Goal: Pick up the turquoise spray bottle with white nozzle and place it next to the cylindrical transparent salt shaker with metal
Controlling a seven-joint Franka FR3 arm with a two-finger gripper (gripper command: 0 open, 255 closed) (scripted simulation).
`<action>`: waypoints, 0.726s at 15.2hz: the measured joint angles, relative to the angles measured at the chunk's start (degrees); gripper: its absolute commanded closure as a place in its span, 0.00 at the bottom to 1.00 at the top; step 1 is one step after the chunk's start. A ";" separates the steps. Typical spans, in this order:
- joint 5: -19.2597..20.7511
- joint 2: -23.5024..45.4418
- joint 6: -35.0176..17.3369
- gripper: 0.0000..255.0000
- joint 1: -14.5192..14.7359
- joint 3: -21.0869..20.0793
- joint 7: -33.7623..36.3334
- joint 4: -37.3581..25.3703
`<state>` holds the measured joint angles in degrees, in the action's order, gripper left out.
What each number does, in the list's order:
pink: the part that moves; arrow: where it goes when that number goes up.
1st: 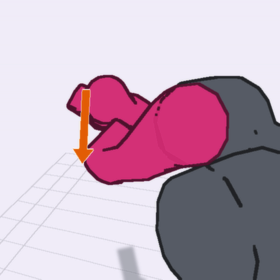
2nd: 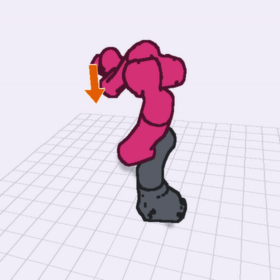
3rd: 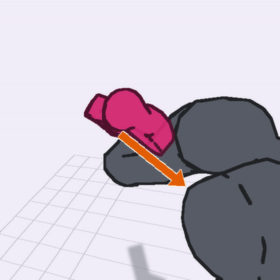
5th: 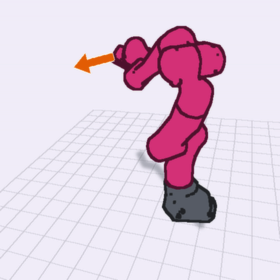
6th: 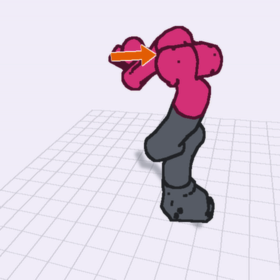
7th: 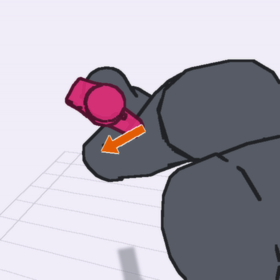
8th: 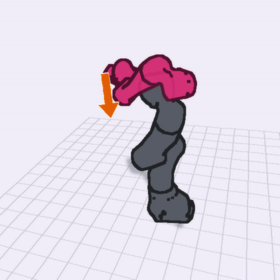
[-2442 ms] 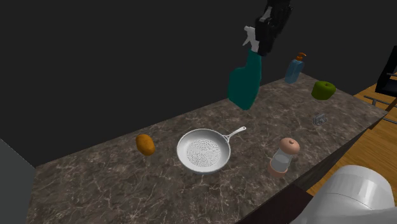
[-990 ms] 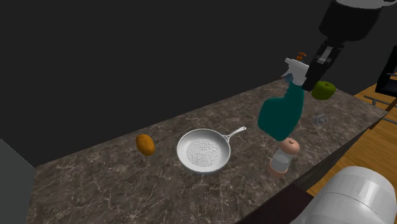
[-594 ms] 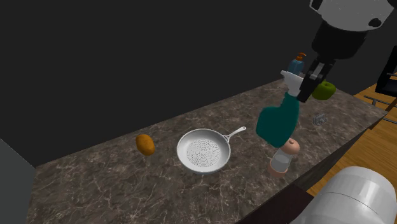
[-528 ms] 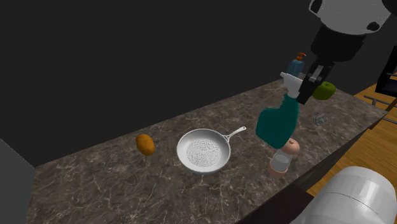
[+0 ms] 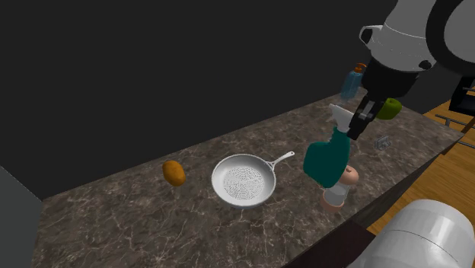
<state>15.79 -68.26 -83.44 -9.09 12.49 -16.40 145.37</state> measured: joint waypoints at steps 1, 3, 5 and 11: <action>0.11 -0.34 -0.50 1.00 -0.06 0.10 0.09 0.85; 0.53 -1.26 -1.55 1.00 -0.28 0.52 0.10 2.81; 0.79 -2.09 -2.49 1.00 -0.46 0.76 0.25 4.61; 1.86 -4.47 -5.58 1.00 -1.12 1.79 0.57 10.10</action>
<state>17.65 -72.73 -89.02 -10.21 14.28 -15.83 155.47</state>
